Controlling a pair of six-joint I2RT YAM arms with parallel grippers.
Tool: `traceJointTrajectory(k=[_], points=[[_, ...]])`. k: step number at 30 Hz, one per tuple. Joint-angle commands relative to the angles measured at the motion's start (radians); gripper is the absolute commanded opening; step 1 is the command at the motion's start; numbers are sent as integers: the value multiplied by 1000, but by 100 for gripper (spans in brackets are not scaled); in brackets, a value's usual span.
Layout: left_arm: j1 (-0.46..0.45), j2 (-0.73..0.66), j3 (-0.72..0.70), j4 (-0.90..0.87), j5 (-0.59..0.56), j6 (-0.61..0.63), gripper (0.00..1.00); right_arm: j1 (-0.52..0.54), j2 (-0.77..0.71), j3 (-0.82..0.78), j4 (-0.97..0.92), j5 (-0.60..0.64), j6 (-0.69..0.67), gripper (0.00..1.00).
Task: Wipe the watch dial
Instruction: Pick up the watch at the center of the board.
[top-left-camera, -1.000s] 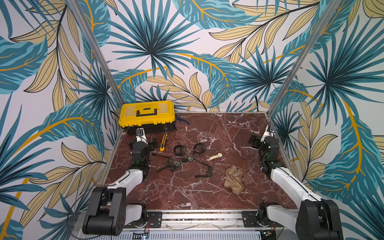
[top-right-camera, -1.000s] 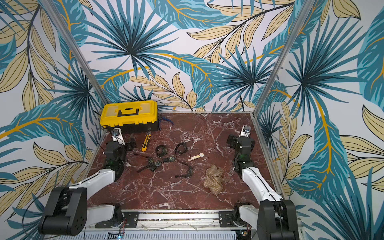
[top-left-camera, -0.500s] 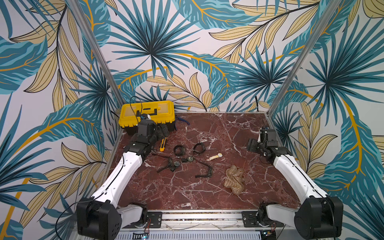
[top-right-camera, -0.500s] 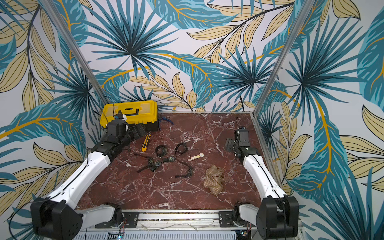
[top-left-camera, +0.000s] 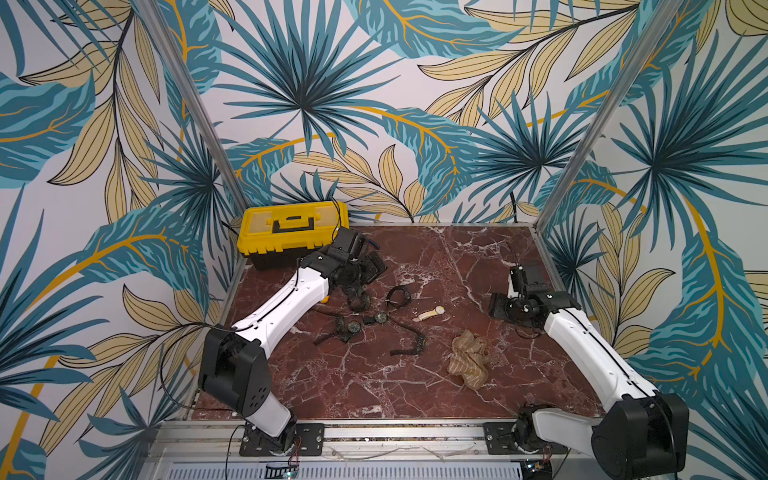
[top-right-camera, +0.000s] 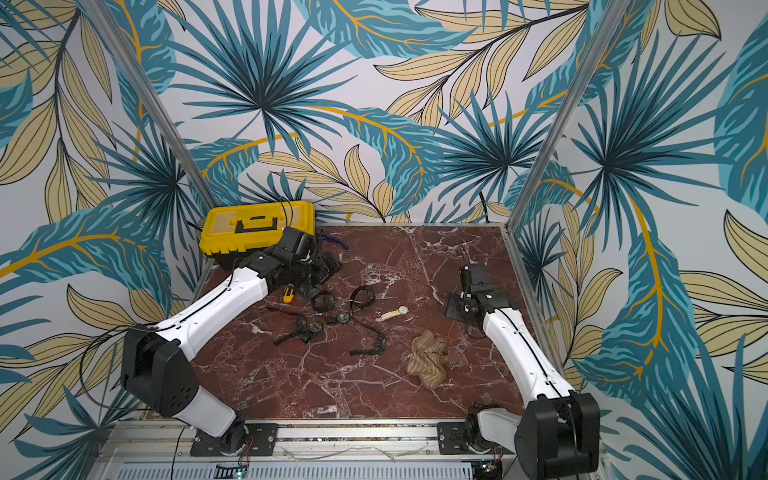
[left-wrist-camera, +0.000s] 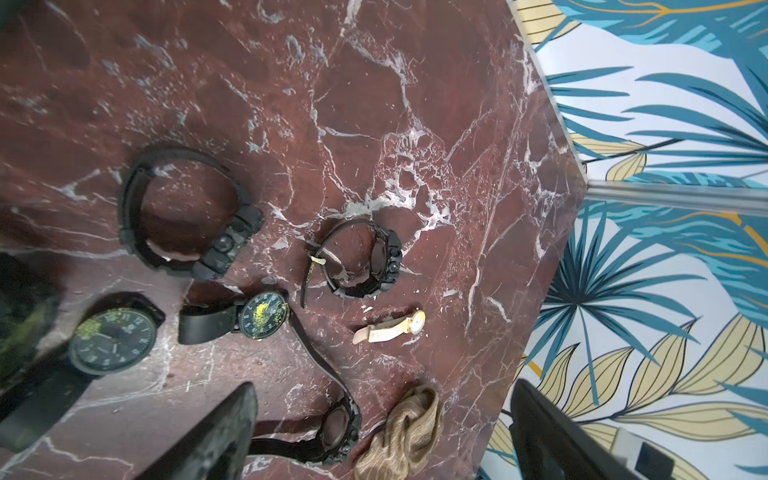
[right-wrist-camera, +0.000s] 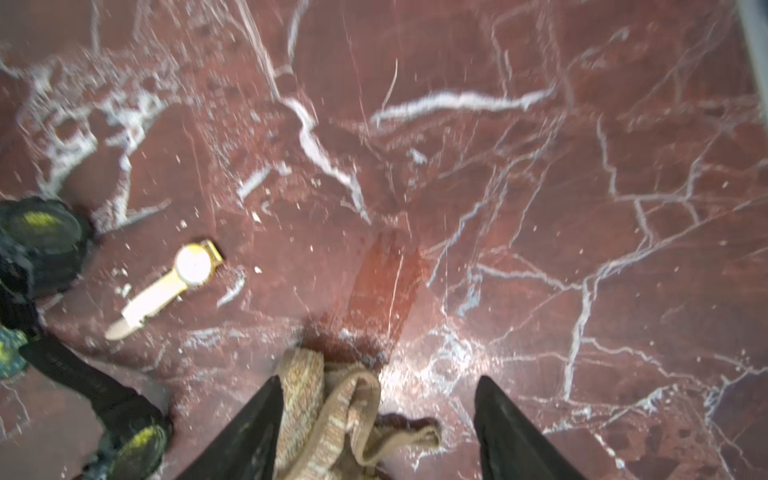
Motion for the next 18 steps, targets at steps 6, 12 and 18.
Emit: traceJointTrajectory(k=[6,12,18], points=[[-65,205,170,-31,77,-328,82,19,0,-41,-52,-113,39,75],[-75,289,210,-32,34,-469,65,24,31,-45,-46,-146,28,77],[-73,359,251,-32,-1,-560,64,26,112,-15,-35,-180,-2,78]])
